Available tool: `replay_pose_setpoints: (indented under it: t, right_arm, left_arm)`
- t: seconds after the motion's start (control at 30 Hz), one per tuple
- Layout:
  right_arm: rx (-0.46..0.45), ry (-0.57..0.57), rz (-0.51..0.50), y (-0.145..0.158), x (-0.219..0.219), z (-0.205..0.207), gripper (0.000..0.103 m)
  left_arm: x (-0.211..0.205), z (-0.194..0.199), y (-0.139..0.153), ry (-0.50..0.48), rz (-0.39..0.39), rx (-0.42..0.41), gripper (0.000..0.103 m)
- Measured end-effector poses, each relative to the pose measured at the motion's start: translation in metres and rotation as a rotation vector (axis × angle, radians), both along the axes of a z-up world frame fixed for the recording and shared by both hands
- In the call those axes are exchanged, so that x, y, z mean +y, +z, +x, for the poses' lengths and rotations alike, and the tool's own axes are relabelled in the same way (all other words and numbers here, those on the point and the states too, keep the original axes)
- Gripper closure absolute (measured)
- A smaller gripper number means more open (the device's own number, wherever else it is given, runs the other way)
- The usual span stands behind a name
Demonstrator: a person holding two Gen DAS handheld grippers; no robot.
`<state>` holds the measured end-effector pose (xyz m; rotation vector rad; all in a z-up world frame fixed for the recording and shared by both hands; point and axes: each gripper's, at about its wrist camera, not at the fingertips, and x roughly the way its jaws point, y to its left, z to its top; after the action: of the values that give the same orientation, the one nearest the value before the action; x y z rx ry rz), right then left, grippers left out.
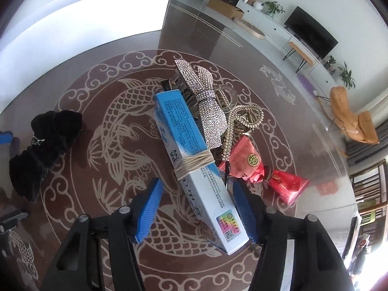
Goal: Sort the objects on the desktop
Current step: 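Reach the right tool to the blue-and-white ointment box and close on it, then lift the ointment box with the right tool and hold it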
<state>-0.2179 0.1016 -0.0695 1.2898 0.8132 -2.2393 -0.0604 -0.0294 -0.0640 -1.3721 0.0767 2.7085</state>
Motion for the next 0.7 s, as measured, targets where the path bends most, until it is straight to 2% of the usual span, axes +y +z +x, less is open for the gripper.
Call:
replay_pose_setpoints:
  t: [0.03, 0.17, 0.27, 0.37, 0.57, 0.7]
  right_arm:
    - [-0.009, -0.008, -0.019, 0.002, 0.001, 0.001, 0.07]
    - [-0.018, -0.009, -0.037, 0.001, 0.001, 0.013, 0.076]
    - [-0.049, -0.035, -0.094, 0.002, 0.005, 0.022, 0.08]
    - [-0.121, -0.105, -0.222, 0.005, 0.018, 0.028, 0.081]
    - [-0.324, -0.298, -0.562, -0.001, 0.072, 0.051, 0.081]
    - [-0.375, -0.41, -0.736, -0.011, 0.109, 0.08, 0.081]
  left_arm:
    - [0.0, 0.0, 0.0, 0.0, 0.0, 0.0, 0.0]
    - [0.0, 0.0, 0.0, 0.0, 0.001, 0.0, 0.0]
    - [-0.001, -0.001, 0.0, 0.0, 0.001, 0.0, 0.0]
    - [-0.001, -0.001, 0.0, 0.0, 0.001, 0.0, 0.0]
    - [-0.001, -0.001, 0.0, 0.001, 0.002, 0.001, 0.0]
    - [-0.001, -0.001, 0.0, 0.0, 0.007, 0.002, 0.0]
